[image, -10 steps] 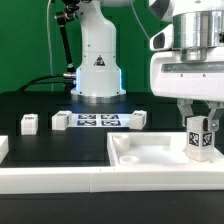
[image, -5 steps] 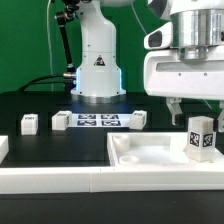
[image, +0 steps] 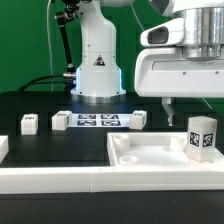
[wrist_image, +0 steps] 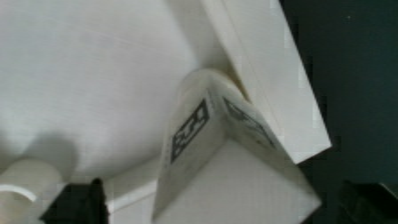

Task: Assemble square table

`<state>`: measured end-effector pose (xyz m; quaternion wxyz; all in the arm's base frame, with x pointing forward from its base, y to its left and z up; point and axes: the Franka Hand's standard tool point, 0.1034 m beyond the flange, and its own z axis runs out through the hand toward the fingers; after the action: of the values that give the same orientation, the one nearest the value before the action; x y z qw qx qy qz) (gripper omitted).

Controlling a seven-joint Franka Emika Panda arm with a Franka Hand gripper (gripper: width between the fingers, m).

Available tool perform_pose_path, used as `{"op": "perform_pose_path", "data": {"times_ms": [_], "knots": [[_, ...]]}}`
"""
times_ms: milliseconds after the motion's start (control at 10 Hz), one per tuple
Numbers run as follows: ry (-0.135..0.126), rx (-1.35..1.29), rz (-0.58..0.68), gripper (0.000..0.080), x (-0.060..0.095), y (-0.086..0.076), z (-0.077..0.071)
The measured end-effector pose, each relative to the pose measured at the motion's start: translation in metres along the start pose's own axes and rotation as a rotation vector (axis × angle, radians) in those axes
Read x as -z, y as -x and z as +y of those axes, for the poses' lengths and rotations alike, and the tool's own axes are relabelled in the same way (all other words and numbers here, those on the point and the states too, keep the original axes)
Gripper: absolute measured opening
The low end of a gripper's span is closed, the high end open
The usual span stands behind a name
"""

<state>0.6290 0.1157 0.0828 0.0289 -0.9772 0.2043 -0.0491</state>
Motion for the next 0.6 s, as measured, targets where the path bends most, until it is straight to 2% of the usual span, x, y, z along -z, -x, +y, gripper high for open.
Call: {"op": "perform_pose_path", "data": {"times_ms": [200, 600], "knots": [[0.000, 0.175, -0.003, 0.0649, -0.0055, 0.0061, -0.0024], [0.008, 0.495, -0.003, 0.0649, -0.0052, 0.0068, -0.0035]]}}
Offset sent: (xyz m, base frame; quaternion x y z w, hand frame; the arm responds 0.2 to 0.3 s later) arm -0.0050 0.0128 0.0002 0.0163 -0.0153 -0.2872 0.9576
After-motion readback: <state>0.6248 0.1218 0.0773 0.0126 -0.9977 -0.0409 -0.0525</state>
